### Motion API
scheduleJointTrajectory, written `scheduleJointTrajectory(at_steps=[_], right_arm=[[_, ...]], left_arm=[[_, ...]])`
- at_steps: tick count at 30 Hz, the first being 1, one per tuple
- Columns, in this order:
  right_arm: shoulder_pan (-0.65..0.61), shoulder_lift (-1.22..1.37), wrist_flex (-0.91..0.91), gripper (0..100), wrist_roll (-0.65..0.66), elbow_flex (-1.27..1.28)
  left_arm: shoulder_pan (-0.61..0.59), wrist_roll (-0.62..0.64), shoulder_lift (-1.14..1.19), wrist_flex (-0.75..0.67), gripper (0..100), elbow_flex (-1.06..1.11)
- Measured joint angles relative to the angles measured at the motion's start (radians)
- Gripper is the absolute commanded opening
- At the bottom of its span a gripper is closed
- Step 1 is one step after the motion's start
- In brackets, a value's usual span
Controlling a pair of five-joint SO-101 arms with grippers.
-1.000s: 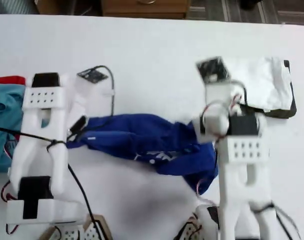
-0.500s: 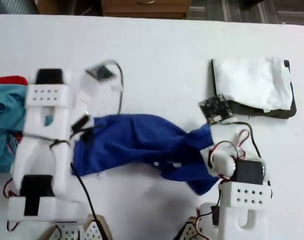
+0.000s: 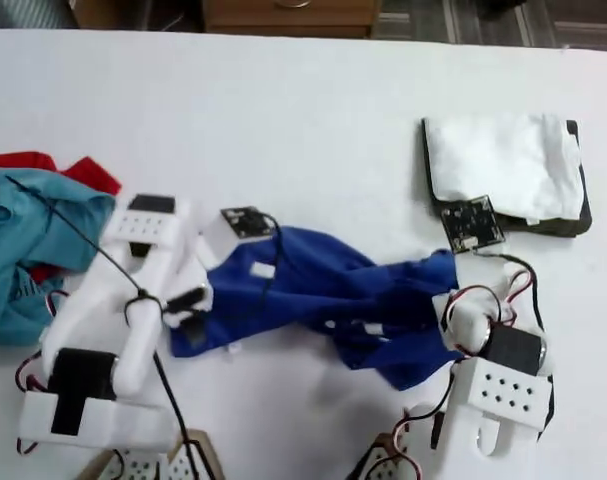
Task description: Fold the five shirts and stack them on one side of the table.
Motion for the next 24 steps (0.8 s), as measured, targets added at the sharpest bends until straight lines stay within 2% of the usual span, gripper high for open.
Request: scheduleJointTrajectory(at_steps=[3, 10, 15, 24], right_arm=[[0.000, 0.000, -0.002, 1.8, 0.000, 0.003], [0.000, 0.000, -0.002, 1.8, 0.000, 0.003], [0.000, 0.000, -0.002, 1.8, 0.000, 0.003], [0.000, 0.000, -0.002, 1.8, 0.000, 0.003]], left_arm=[[-0.002, 0.034, 0.000, -0.081, 22, 0.046], [0.023, 0.077, -0.002, -0.157, 22, 0.143], [0.023, 0.123, -0.014, -0.124, 21, 0.152], [0.025, 0.126, -0.014, -0.069, 22, 0.152]])
